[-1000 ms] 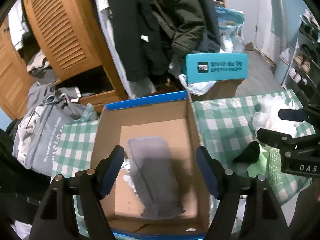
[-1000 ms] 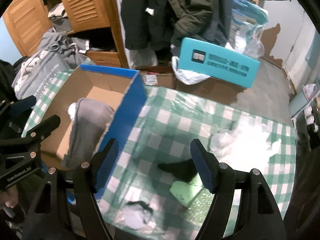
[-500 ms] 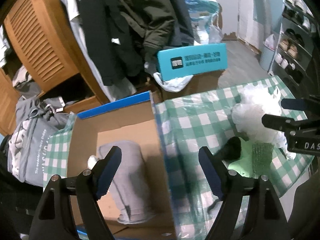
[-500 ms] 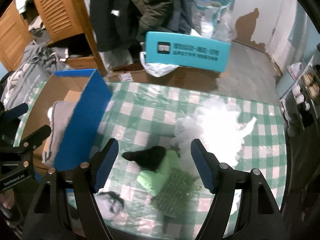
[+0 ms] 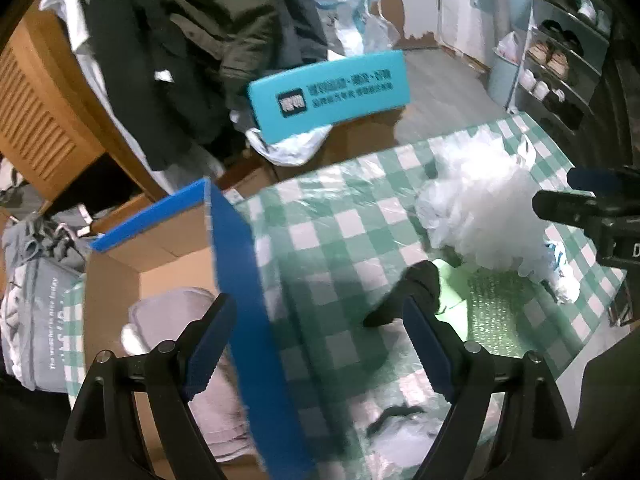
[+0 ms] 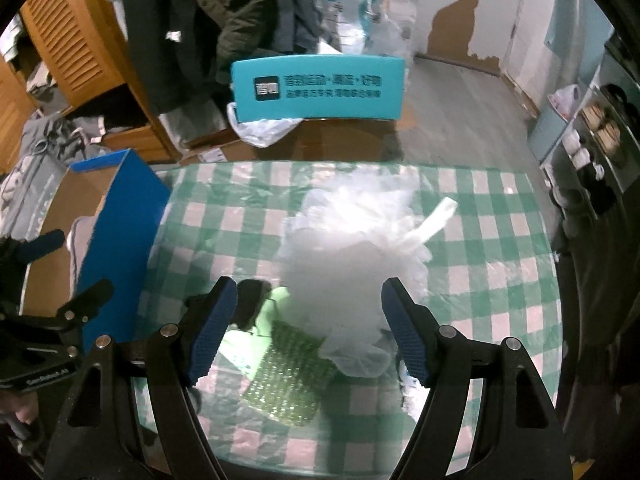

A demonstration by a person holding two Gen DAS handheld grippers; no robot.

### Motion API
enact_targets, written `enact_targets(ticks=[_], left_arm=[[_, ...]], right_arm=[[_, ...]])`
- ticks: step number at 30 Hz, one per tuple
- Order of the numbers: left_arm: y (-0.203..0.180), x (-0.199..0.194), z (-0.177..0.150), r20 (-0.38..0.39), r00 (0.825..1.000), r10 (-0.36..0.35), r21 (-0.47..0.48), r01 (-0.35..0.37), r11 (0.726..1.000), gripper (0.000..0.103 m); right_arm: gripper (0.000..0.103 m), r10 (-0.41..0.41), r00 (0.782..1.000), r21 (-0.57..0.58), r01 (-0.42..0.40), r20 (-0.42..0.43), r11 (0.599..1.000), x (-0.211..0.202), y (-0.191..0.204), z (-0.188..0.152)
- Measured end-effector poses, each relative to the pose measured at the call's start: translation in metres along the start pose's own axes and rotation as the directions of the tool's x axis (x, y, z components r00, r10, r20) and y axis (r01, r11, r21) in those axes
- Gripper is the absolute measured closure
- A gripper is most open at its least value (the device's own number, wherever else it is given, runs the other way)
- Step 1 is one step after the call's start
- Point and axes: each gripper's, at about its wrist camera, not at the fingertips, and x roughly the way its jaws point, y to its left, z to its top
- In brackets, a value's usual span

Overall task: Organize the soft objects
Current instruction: 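Move both grippers back to the pile, right gripper over the white bath puff, then grasp the black sock with the left gripper while the right gripper grasps the bath puff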

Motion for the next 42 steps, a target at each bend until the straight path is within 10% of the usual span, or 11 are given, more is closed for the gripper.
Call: enact_targets(ticks=[19,42], left_arm=[[-0.040,0.076,0.014,-0.165,0.971,-0.175,-0.028,0.173,0.985,0.017],[-0.057,0.135,0.008,-0.265,0.949,-0.171,-0.008,0.175,0.985,0.018]], right_arm=[[0.029,-0.034,0.997,0.056,0.038,-0.074,0.998,0.038,-0.031,0.002],[0.026,-0.066,0.981,0.045,0.075,-0.180,0.996,0.112,-0.019,0.015]])
